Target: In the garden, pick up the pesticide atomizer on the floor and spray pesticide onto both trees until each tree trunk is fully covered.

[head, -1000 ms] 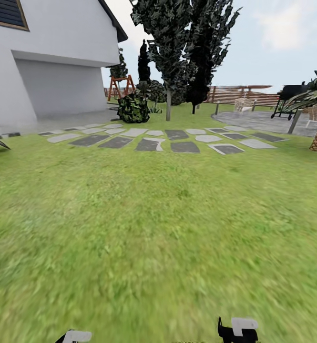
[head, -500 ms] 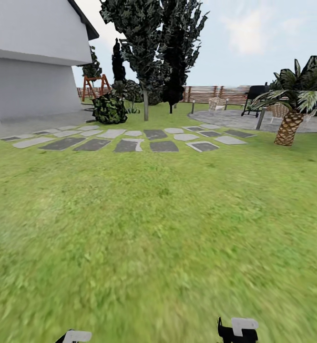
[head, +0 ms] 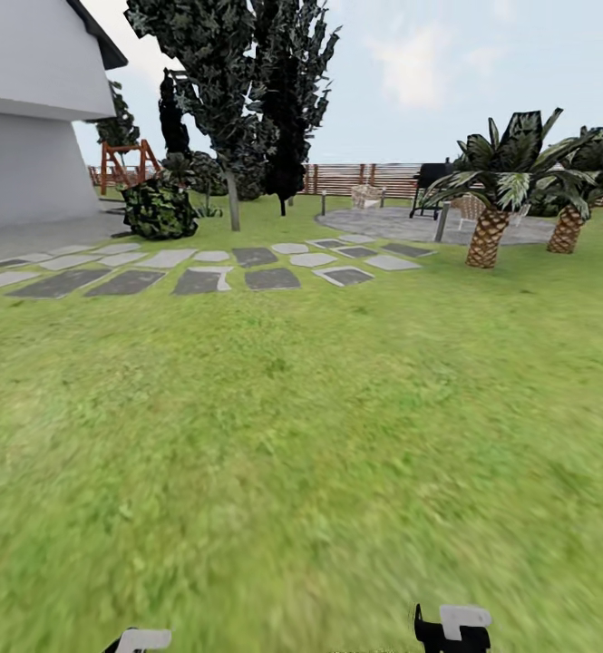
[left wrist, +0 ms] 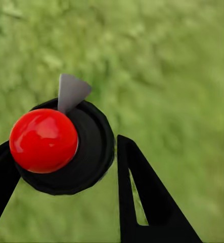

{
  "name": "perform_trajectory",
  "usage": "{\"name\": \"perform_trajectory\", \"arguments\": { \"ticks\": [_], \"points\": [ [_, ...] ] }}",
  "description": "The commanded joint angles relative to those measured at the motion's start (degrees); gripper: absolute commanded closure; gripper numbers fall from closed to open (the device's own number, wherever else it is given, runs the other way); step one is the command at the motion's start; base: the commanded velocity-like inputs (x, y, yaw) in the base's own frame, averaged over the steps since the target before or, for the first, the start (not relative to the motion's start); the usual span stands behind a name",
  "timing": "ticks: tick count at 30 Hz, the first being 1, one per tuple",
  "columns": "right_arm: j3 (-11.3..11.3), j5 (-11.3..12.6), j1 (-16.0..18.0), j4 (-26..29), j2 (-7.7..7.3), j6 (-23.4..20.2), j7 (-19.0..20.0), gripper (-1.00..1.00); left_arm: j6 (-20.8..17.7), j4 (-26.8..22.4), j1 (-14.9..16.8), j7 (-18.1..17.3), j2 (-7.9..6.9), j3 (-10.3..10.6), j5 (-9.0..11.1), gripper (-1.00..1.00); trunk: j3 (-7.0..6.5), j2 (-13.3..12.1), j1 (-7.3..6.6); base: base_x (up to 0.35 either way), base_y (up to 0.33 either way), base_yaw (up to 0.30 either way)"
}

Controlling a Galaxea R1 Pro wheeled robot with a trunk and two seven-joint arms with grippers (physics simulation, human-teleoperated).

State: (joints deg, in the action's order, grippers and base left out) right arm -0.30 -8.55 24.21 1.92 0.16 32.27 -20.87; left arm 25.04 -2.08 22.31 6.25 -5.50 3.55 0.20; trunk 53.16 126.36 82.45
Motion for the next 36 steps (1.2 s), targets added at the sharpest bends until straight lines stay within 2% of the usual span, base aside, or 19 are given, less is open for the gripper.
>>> {"name": "perform_trajectory", "arguments": {
  "ticks": [1, 6, 36],
  "points": [
    [-0.1, -0.6, 0.1, -0.1, 0.02, 0.0, -0.5, -1.0, 0.2, 0.0, 0.0, 0.3, -0.02, 0.4, 0.6, 1.0, 0.05, 0.0, -0.01, 0.0, 0.0, -0.3],
    [-0.1, -0.6, 0.1, -0.1, 0.01, 0.0, -0.5, -1.0, 0.2, 0.0, 0.0, 0.3, -0.04, 0.3, 1.3, 1.0, 0.05, 0.0, -0.01, 0.0, 0.0, -0.3],
    [-0.1, -0.6, 0.1, -0.1, 0.01, 0.0, -0.6, -1.0, 0.1, 0.1, 0.0, 0.3, 0.05, 0.3, 1.3, 1.0, 0.05, 0.0, -0.01, 0.0, 0.0, -0.3]
  ]
}}
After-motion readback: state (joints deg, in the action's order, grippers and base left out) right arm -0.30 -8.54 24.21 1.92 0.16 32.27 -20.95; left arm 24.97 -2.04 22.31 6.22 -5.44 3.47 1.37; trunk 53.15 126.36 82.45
